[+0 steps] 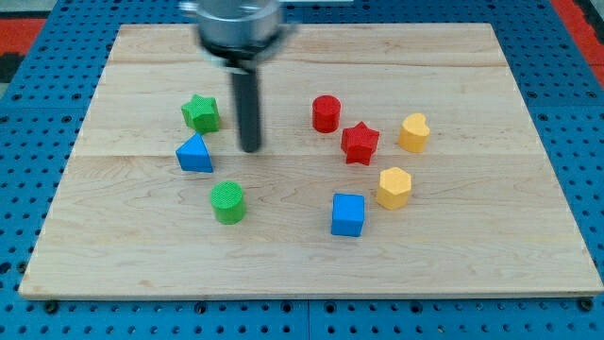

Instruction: Slide the red circle closer to red star

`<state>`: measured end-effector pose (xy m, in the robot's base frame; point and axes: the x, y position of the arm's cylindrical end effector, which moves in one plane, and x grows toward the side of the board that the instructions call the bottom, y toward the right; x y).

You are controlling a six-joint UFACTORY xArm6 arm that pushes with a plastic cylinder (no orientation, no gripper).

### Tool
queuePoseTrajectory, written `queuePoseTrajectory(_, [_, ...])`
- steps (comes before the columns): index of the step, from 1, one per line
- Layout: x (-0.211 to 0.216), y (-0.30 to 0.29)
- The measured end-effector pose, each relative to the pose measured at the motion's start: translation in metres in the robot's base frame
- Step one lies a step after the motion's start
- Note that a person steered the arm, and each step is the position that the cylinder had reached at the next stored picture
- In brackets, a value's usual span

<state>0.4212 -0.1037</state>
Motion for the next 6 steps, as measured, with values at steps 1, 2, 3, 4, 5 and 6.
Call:
queuePoseTrajectory(1, [-0.038, -0.024])
queuePoseTrajectory(2, [-0.079, -0.017])
queuePoseTrajectory(3, [-0.112, -0.006])
queuePoseTrajectory(4, [-0.087, 0.057])
queuePoseTrajectory(5, [-0.084, 0.042])
queuePoseTrajectory(6, [-0.086, 0.015])
